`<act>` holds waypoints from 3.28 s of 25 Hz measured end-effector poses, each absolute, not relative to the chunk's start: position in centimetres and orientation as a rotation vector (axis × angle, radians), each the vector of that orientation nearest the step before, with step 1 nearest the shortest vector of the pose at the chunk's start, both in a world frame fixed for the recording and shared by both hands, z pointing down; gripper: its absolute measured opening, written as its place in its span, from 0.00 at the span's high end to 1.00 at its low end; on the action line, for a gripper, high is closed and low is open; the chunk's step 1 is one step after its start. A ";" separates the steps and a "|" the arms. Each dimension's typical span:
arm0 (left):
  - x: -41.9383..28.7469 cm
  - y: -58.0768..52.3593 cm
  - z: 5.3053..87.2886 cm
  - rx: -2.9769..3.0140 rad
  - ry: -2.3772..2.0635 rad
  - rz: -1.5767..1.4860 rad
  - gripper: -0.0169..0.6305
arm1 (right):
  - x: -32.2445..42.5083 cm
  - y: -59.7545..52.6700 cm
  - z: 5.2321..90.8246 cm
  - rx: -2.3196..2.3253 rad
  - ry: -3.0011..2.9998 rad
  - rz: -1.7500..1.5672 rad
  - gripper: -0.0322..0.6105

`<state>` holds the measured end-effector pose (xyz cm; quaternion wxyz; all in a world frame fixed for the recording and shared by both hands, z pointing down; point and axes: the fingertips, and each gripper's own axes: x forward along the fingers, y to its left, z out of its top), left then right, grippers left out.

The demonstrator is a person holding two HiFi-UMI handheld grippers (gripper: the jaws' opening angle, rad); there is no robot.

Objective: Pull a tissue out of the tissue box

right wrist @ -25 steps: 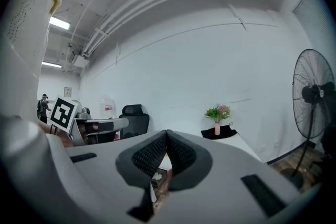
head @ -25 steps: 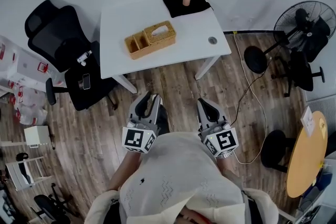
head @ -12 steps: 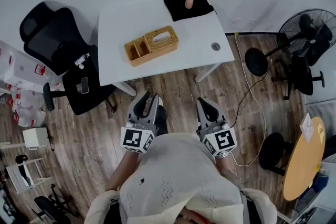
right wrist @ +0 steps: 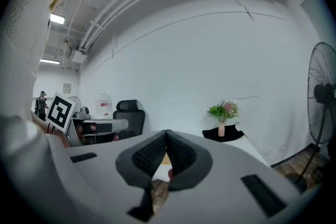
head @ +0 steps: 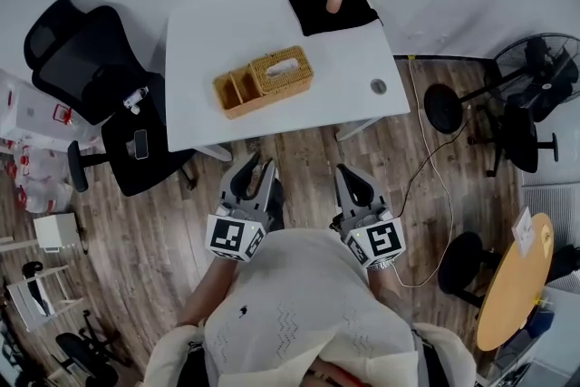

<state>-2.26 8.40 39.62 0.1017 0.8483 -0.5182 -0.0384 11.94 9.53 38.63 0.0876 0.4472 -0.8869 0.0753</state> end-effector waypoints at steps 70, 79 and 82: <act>-6.6 -12.9 44.1 2.548 -1.314 0.058 0.83 | 4.0 -10.7 38.7 1.344 -2.541 0.225 0.95; -5.6 -13.7 46.0 2.534 -1.294 0.173 0.83 | 5.3 -11.3 39.1 1.367 -2.507 0.248 0.95; -5.2 -14.0 47.2 2.525 -1.288 0.246 0.83 | 5.8 -11.2 39.3 1.377 -2.497 0.259 0.95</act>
